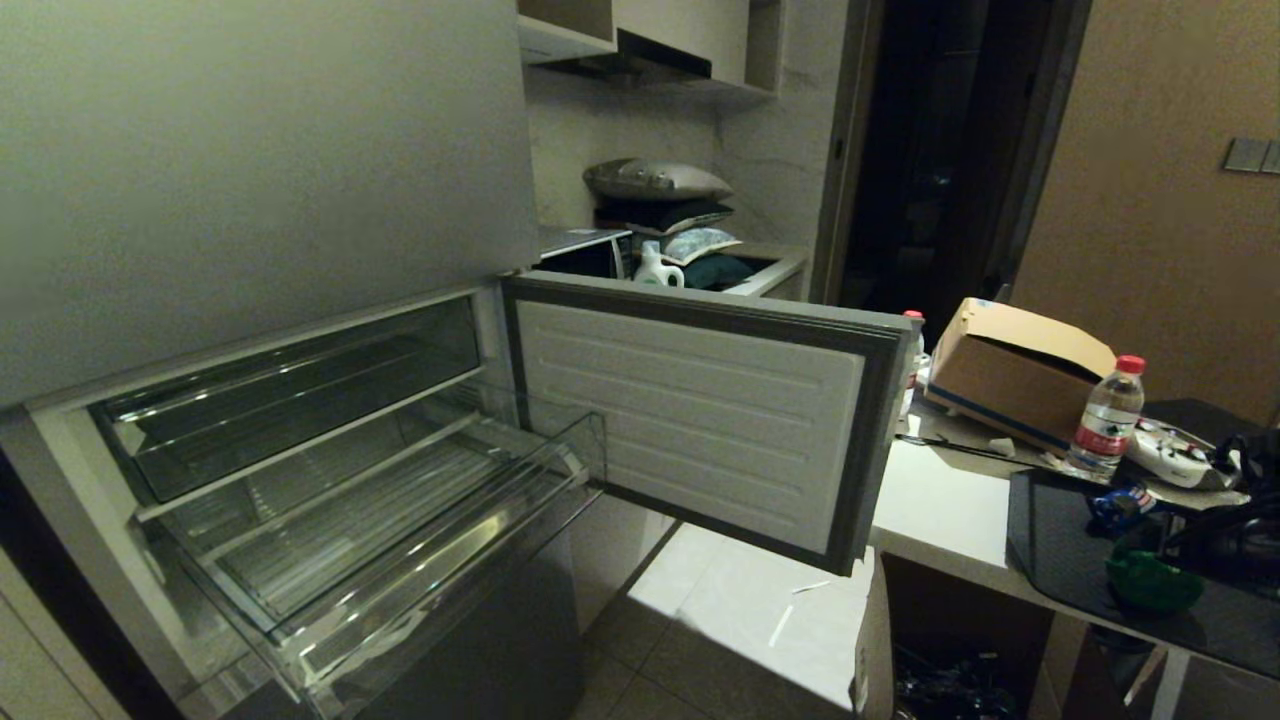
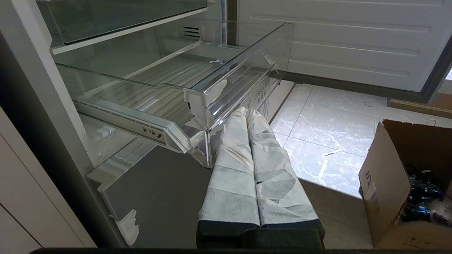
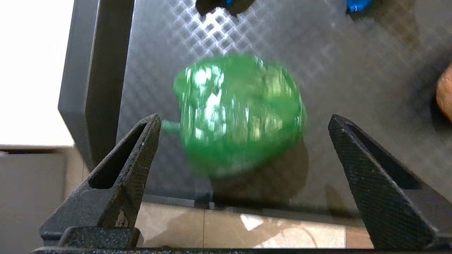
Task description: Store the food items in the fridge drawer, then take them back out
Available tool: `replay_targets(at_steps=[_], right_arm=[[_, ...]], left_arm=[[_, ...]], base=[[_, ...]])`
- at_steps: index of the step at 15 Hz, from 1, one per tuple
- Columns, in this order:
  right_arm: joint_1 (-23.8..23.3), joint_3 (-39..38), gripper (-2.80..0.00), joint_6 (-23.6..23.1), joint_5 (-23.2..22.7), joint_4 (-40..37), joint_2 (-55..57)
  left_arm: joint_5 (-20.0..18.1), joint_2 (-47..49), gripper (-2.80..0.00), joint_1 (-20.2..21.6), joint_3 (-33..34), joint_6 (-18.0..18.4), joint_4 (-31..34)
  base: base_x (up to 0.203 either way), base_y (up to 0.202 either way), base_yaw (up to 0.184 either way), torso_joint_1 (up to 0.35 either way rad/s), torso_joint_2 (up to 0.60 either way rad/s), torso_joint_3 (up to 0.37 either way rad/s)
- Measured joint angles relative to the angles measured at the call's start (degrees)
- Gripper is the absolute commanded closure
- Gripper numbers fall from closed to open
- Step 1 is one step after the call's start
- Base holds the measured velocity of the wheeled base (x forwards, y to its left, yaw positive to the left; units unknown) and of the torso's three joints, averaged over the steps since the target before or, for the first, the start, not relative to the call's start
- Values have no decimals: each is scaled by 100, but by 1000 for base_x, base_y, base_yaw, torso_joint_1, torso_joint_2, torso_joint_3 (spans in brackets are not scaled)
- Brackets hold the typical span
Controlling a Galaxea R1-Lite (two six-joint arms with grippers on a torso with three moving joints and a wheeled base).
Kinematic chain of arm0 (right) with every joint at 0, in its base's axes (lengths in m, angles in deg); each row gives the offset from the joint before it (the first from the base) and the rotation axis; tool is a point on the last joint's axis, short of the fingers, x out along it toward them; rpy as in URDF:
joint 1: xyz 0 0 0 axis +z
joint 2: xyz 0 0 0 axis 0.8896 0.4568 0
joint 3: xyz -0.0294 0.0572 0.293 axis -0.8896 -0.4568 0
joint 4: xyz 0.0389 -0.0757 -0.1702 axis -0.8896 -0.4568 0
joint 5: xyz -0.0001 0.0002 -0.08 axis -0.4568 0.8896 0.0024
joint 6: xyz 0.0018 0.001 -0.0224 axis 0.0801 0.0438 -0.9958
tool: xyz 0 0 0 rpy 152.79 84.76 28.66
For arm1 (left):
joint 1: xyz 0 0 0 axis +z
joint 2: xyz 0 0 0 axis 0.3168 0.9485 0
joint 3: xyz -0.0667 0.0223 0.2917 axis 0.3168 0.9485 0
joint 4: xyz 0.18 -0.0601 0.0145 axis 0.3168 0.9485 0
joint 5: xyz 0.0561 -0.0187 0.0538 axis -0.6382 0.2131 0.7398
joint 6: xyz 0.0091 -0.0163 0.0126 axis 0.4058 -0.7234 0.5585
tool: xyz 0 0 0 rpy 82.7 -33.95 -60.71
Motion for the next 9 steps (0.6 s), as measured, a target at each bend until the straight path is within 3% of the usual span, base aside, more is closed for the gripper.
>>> replay_targets(at_steps=[9], right_arm=[[16,522,-280,-33,17,-2,555]], left_arm=[[0,0,0,0,0,0,0]], base=[[0,0,0,0,0,0]])
